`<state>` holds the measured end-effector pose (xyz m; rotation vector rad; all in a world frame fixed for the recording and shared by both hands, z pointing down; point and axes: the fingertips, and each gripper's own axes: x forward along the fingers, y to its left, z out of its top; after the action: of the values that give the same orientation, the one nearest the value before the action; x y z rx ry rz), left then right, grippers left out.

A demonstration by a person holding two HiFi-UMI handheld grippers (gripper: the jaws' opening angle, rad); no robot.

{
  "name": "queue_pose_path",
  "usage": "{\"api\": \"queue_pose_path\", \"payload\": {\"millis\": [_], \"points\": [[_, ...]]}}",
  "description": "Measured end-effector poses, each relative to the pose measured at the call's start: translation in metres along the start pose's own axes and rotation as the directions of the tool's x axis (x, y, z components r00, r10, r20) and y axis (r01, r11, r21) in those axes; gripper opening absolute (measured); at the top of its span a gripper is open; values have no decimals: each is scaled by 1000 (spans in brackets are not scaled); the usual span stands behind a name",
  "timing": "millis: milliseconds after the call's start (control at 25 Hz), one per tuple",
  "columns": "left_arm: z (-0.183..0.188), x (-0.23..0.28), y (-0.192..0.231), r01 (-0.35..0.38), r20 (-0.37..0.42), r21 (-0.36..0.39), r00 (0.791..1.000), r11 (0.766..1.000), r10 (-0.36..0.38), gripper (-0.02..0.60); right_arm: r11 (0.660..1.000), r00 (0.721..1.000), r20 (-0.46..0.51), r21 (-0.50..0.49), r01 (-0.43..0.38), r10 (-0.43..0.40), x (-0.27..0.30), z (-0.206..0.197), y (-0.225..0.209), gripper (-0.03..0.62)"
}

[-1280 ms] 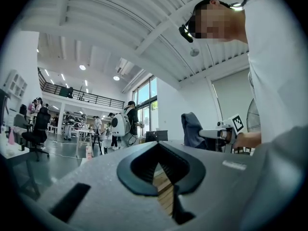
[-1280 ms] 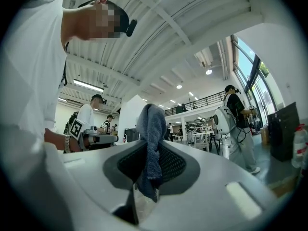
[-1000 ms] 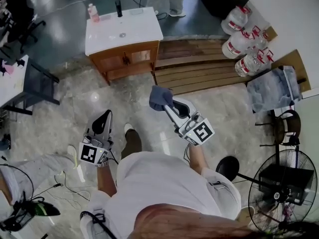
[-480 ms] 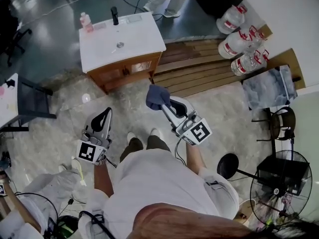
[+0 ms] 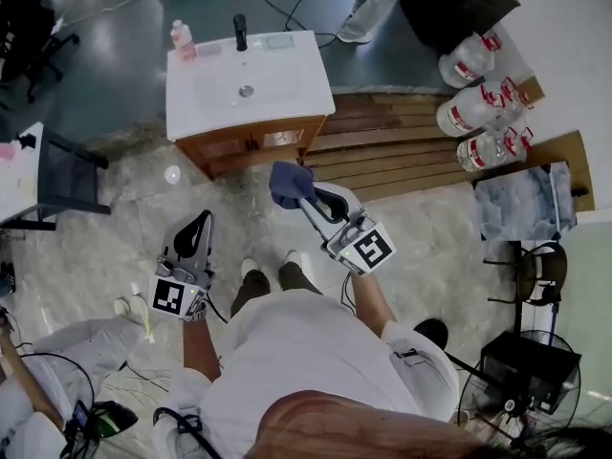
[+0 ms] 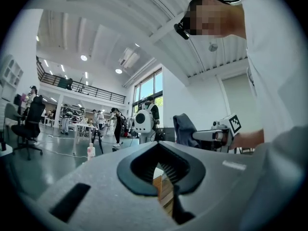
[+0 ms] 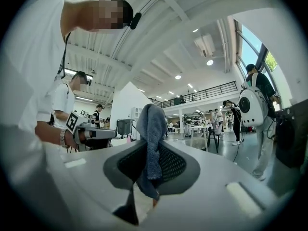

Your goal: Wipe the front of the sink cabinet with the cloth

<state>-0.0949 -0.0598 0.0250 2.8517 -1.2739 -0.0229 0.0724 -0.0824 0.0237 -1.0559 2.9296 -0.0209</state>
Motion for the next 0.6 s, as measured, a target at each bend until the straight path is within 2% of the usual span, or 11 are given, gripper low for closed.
{"api": "queue_pose_path", "payload": {"millis": [160, 320, 600], "points": [[-7, 8, 3, -31, -25, -6, 999, 1000, 30, -3, 998, 999, 4, 36, -54, 54, 26, -21, -14, 77], [-23, 21, 9, -22, -29, -23, 999, 999, 22, -3, 992, 994, -7, 66, -110, 111, 62, -52, -17, 77], [-106, 11, 59, -1, -62, -127, 998, 992, -6, -3, 990, 993, -45, 97, -106, 111, 154, -143, -10, 77]]}}
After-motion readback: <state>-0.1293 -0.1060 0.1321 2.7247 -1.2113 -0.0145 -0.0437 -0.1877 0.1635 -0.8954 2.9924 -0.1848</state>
